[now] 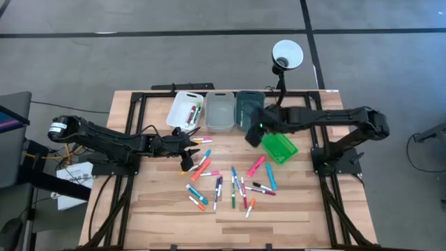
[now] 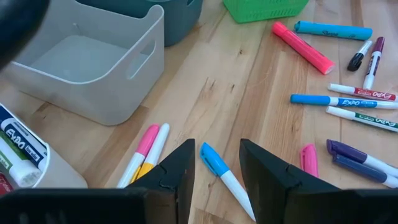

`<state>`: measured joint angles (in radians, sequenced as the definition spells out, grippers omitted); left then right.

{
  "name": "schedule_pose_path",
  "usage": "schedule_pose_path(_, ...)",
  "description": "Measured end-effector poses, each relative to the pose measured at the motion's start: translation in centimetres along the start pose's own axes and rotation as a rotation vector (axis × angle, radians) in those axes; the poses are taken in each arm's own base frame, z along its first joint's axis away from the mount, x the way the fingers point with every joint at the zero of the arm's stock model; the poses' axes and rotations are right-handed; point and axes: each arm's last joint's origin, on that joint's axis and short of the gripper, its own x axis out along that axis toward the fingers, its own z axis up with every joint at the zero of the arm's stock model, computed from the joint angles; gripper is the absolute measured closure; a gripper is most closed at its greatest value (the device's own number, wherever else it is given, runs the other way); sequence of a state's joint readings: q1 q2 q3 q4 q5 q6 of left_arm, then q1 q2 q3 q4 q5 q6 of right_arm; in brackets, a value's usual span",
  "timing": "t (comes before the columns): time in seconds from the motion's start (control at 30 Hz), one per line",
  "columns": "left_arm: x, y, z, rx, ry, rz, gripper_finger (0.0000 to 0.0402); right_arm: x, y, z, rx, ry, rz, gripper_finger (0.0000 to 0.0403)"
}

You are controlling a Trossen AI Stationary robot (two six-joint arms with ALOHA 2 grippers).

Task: Pick & Place Markers
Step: Put the blue marker pen into the blue bin

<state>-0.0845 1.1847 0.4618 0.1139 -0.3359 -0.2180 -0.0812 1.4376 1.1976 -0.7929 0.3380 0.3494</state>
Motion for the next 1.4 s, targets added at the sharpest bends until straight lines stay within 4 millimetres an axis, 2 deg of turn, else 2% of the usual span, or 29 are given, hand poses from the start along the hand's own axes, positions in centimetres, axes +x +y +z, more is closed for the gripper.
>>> schedule_pose_path(0.1,0.0,0.0,0.0,0.0,0.0,0.0,0.028,-0.2,2.3,-0.9,-0.135,0.022,0.074,0.023)
schedule_pose_path(0.23,0.0,0.0,0.0,-0.004,0.0,0.0,0.028,0.2,5.2,-1.8,-0.153,0.045,0.152,0.0218)
schedule_pose_path(0.4,0.0,0.0,0.0,-0.008,0.0,0.0,0.028,2.5,8.7,-3.1,-0.198,0.101,0.202,0.0216)
schedule_pose_path(0.53,0.0,0.0,0.0,-0.008,0.0,0.0,0.028,5.0,10.6,-4.2,-0.134,0.207,0.27,0.0216)
schedule_pose_path(0.73,0.0,0.0,0.1,-0.011,-0.008,-0.002,0.028,7.8,11.7,-5.1,-0.065,0.355,0.309,0.0229)
schedule_pose_path(0.8,0.0,0.0,0.1,-0.012,-0.013,-0.003,0.028,8.5,12.2,-4.8,-0.053,0.371,0.351,0.0234)
schedule_pose_path(1.2,0.0,0.0,0.2,-0.013,-0.017,-0.004,0.028,12.0,14.6,-4.4,-0.057,0.462,0.364,0.0248)
schedule_pose_path(1.4,0.0,0.0,0.2,-0.013,-0.017,-0.004,0.028,12.8,14.9,-4.4,-0.068,0.468,0.344,0.0254)
